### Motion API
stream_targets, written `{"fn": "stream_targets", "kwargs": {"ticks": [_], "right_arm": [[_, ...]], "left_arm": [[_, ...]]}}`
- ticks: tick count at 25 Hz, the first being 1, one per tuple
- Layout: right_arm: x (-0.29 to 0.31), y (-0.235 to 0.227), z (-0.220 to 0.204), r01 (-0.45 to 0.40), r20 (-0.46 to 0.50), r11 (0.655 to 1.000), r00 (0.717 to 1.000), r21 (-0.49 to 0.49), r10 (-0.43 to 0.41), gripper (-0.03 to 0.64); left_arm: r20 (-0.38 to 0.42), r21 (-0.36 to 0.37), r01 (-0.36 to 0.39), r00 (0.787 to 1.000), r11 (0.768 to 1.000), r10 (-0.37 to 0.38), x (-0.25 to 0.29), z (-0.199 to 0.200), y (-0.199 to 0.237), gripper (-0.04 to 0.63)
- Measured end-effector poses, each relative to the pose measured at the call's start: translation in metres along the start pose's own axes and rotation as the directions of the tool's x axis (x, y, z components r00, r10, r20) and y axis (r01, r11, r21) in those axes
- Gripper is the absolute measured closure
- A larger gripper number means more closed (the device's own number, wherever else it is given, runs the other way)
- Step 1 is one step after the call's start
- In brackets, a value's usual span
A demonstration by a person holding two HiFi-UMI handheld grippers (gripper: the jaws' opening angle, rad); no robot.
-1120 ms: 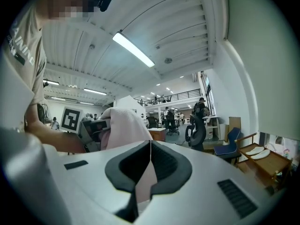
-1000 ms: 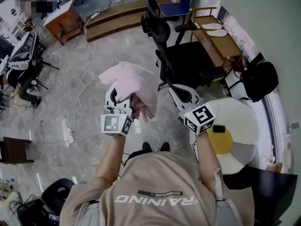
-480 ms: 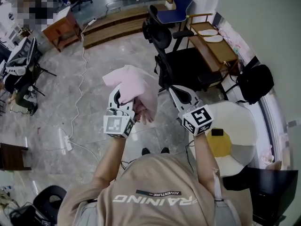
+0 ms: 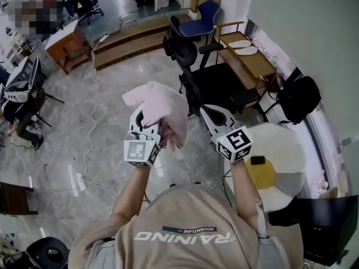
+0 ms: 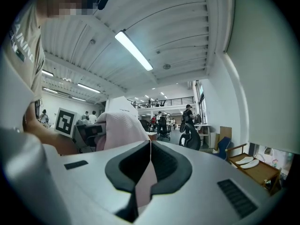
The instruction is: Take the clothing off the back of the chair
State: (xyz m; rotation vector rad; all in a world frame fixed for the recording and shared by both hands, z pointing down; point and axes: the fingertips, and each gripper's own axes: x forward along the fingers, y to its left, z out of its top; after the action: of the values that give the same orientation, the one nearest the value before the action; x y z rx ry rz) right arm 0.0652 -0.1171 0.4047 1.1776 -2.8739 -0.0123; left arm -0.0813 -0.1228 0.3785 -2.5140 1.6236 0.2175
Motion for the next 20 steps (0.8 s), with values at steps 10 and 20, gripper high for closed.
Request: {"fn": "stream_targets", "kwargs": {"ticks": [10,20], "right_arm": [[-0.003,0.005,-0.001,-0.016,0.002,1.0,1.0,0.012,0.016,0.586],[-0.006,0.01,0.003,-0.023,-0.014,1.0,1.0,-0.016,0.023,0.586]], "left_arm": [[-0.001,0.016,-0.001,1.0,1.0,0.001,-0.008,0.004,-0.004,0.5],[-0.004,0.027,0.014,1.0,1.0,-0.014,-0.01,0.013,-0.008,0.5]]}}
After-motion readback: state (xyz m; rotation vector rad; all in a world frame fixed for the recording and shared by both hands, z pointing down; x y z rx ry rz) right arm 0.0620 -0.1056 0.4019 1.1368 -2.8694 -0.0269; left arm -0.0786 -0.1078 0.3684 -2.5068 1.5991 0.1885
